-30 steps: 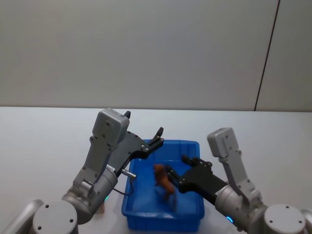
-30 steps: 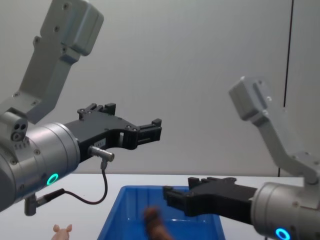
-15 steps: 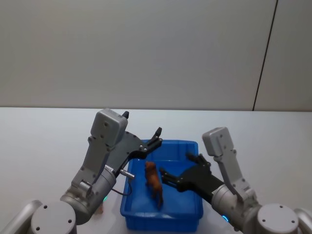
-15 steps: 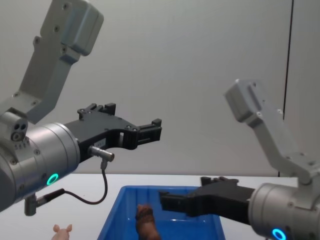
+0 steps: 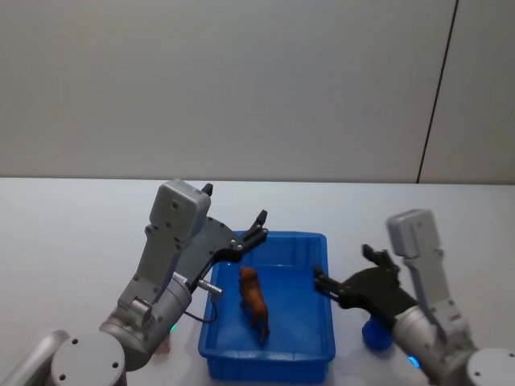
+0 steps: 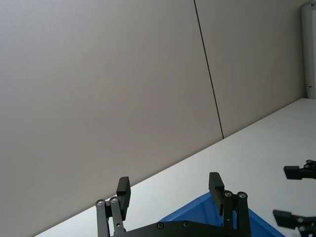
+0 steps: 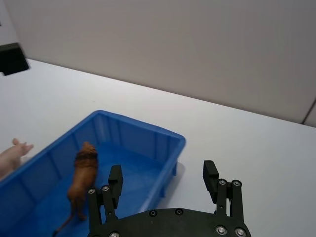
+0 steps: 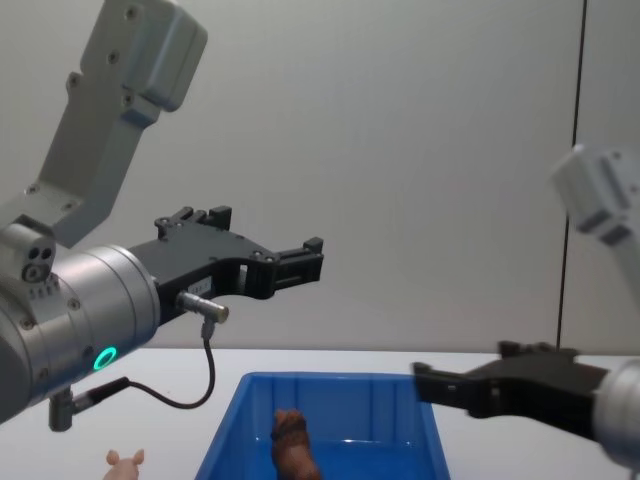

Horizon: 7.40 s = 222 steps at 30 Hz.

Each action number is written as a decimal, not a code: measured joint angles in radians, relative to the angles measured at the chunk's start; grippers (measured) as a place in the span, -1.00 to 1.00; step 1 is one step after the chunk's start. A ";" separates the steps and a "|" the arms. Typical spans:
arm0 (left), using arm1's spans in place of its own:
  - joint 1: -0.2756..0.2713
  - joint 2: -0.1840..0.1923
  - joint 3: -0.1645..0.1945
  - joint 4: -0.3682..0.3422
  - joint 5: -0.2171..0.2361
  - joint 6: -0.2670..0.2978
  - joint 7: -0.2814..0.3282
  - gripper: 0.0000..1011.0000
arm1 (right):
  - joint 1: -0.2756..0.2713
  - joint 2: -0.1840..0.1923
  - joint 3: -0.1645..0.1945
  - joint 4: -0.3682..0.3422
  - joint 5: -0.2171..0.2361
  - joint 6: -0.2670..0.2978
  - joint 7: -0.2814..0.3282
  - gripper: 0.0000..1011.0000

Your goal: Pick up the two dolls from the table and place them into the box.

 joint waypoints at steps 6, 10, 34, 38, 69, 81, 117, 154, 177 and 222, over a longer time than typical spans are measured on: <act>0.000 0.000 0.000 0.000 0.000 0.000 0.000 0.98 | -0.021 0.024 0.021 -0.020 0.017 0.006 -0.032 0.98; 0.000 0.000 0.000 0.000 0.000 0.000 0.000 0.98 | -0.034 0.040 0.035 -0.025 0.029 0.010 -0.050 0.98; 0.000 0.000 0.000 0.000 0.000 0.000 0.000 0.98 | -0.036 0.052 0.046 0.089 0.041 -0.001 -0.004 0.98; 0.000 0.000 0.000 0.000 0.000 0.000 0.000 0.98 | -0.031 0.048 0.043 0.109 0.041 -0.006 0.006 0.87; 0.000 0.000 0.000 0.000 0.000 0.000 0.000 0.98 | -0.017 0.027 0.034 0.139 0.048 -0.033 0.007 -0.54; 0.000 0.000 0.000 0.000 0.000 0.000 0.000 0.98 | -0.026 0.028 0.031 0.038 0.045 -0.103 0.019 -0.66; 0.000 0.000 0.000 0.000 0.000 0.000 0.000 0.98 | 0.151 -0.109 -0.047 0.244 -0.055 -0.117 0.140 0.11; 0.000 0.000 0.000 0.000 0.000 0.000 0.000 0.98 | 0.002 -0.001 0.032 0.029 0.040 -0.120 -0.081 0.98; 0.013 0.005 -0.012 -0.008 -0.040 -0.002 0.026 0.98 | -0.038 0.028 0.052 -0.026 0.062 -0.112 -0.126 0.98; 0.089 0.015 -0.084 -0.023 -0.362 0.376 0.307 0.98 | -0.045 0.033 0.055 -0.036 0.066 -0.111 -0.133 0.98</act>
